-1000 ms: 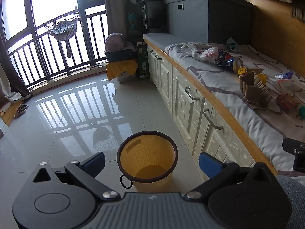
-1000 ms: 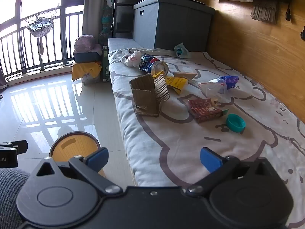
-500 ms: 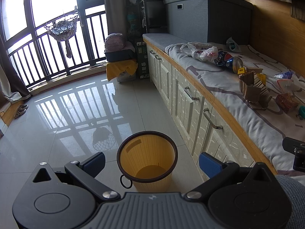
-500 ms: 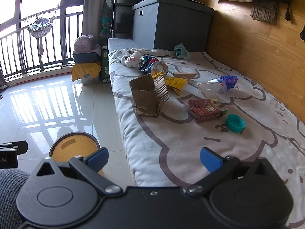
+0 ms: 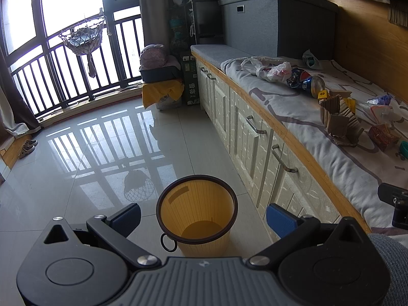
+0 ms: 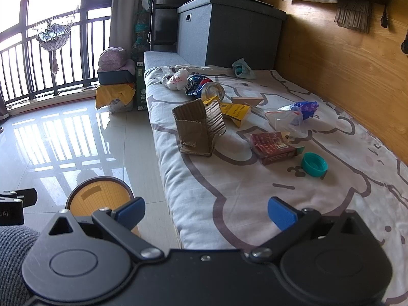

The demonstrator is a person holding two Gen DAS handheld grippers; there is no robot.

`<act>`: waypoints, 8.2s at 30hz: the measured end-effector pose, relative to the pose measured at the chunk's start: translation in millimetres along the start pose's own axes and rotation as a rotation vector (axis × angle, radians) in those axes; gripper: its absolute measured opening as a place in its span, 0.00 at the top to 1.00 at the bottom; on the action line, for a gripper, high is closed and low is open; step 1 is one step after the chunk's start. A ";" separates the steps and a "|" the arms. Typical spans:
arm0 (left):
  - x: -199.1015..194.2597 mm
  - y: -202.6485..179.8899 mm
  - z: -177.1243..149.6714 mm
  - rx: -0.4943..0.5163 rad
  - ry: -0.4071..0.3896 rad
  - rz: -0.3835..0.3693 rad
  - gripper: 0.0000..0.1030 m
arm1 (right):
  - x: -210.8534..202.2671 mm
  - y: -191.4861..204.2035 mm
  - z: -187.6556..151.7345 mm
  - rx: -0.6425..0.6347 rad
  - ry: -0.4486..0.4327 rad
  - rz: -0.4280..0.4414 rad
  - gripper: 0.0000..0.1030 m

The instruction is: Collect trash

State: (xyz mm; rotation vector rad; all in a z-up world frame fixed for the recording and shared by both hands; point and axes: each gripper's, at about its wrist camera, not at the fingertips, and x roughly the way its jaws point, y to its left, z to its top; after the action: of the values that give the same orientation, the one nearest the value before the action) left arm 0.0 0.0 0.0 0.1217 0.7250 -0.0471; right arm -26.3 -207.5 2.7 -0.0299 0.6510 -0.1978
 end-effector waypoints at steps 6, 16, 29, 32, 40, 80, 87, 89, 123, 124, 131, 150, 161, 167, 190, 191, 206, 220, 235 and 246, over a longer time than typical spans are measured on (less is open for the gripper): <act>0.0 0.0 0.0 0.000 0.000 0.000 0.00 | 0.0 -0.1 0.0 0.000 0.000 0.000 0.00; 0.0 0.0 0.0 0.000 0.000 0.001 0.00 | -0.4 0.0 -0.1 0.000 0.000 0.000 0.00; 0.0 0.0 0.0 0.000 0.001 0.000 0.00 | -0.4 -0.2 -0.1 0.000 -0.001 0.000 0.00; 0.0 0.0 0.0 0.000 0.001 0.000 0.00 | -0.5 -0.3 0.0 0.000 -0.001 0.000 0.00; -0.2 -0.1 -0.2 -0.002 0.002 -0.002 0.00 | -0.3 -0.3 0.1 0.000 -0.001 0.000 0.00; -23.9 -36.9 48.8 0.070 -0.125 -0.066 0.00 | -11.6 -44.3 10.1 0.078 -0.059 0.012 0.00; -15.1 -84.8 80.5 0.133 -0.170 -0.138 0.00 | -12.3 -76.1 12.9 0.131 -0.083 0.001 0.00; -10.1 -100.9 88.7 0.149 -0.178 -0.155 0.00 | -11.8 -85.9 13.1 0.138 -0.091 -0.011 0.00; 140.2 -216.5 81.2 0.120 -0.066 -0.163 0.00 | 79.5 -183.1 17.3 0.113 -0.028 -0.022 0.00; 143.6 -210.7 81.3 0.082 -0.049 -0.188 0.00 | 86.9 -183.4 19.1 0.108 -0.019 -0.026 0.00; 158.0 -189.4 83.3 -0.064 0.024 -0.291 0.00 | 128.5 -189.1 26.9 0.094 0.017 -0.073 0.20; 134.3 -207.9 90.7 0.093 -0.175 -0.240 0.41 | 133.2 -167.8 25.5 0.096 -0.005 -0.074 0.52; 118.3 -190.2 96.2 0.044 -0.199 -0.323 0.48 | 111.7 -153.7 23.4 0.123 -0.010 -0.076 0.52; 98.9 -174.8 100.2 0.033 -0.196 -0.340 0.48 | 93.6 -152.3 28.2 0.161 -0.030 -0.087 0.52; 52.9 -32.1 93.4 -0.076 -0.133 -0.168 0.48 | 55.4 -45.6 74.4 0.075 -0.117 0.117 0.52; 54.7 -24.3 92.7 -0.085 -0.127 -0.158 0.48 | 57.0 -38.2 75.5 0.067 -0.113 0.128 0.52; 108.6 65.9 69.7 -0.187 0.013 -0.073 0.48 | 106.2 81.8 91.8 -0.073 -0.013 0.276 0.52; 194.4 104.6 40.4 -0.224 0.183 -0.060 0.48 | 203.0 168.1 69.7 -0.103 0.190 0.368 0.52; 296.7 118.5 13.3 -0.227 0.386 -0.079 0.48 | 304.7 203.5 33.6 -0.151 0.407 0.411 0.52; 351.7 116.9 3.3 -0.180 0.495 -0.113 0.47 | 351.0 206.8 17.9 -0.101 0.489 0.422 0.51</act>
State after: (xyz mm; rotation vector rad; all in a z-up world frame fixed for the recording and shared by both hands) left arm 275.1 115.2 -220.0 -0.0848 1.2264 -0.0604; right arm 293.2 -72.8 -211.9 0.0605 1.1368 0.2450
